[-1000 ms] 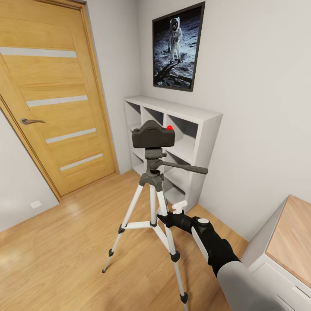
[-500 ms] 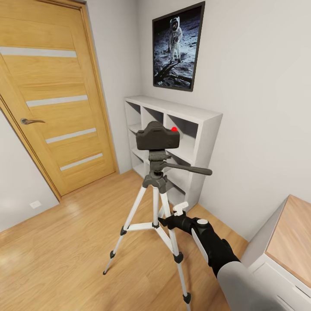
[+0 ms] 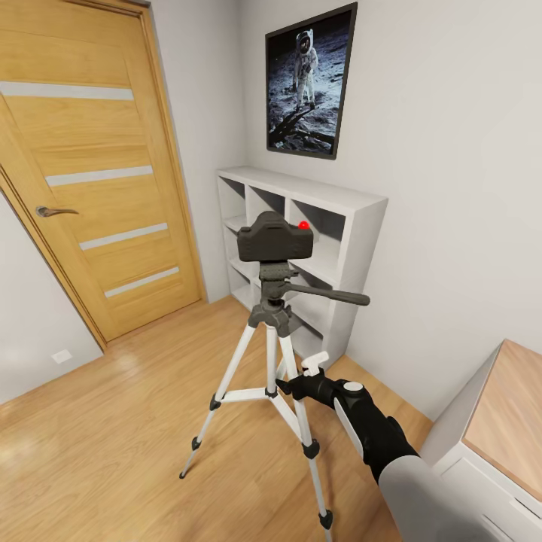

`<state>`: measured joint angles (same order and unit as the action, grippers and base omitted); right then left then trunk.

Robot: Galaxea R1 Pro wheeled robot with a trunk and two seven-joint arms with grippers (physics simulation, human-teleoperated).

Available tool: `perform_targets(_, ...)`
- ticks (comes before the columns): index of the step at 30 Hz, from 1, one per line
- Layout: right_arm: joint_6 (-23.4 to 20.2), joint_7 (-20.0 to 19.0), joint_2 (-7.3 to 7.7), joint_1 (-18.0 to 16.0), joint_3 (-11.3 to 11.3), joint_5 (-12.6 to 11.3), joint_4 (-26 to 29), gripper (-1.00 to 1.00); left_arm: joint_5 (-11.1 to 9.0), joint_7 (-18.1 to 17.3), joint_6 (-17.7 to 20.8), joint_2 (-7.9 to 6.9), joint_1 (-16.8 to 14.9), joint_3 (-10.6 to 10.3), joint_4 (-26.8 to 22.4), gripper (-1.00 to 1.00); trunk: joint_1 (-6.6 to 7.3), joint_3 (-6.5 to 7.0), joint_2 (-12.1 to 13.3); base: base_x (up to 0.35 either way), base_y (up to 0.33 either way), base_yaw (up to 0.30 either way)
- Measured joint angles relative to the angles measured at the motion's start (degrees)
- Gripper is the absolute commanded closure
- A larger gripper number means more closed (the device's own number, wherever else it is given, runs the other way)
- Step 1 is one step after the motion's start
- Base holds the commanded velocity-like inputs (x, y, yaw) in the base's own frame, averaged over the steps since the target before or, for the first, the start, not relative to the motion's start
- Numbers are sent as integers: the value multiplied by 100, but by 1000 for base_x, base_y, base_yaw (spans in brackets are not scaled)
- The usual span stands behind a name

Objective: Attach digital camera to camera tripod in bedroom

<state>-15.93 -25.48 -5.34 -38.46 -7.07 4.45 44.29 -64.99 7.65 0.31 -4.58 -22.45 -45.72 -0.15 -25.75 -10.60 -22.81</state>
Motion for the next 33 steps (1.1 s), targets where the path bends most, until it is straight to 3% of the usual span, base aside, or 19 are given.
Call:
perform_targets(14,-8,0,0,0,-4,0,0,-100,-1,0,0,2,4,6,3,-100,-1,0,0,-144,0,0)
perform_targets(28,1,3,8,0,10,-12,8,-100,0,-8,0,4,2,6,5,-100,0,0,0,-24,0,0)
perform_targets(33,-6,2,9,0,140,-25,14,-100,0,-8,0,9,1,6,5,-100,-3,0,1,-206,0,0)
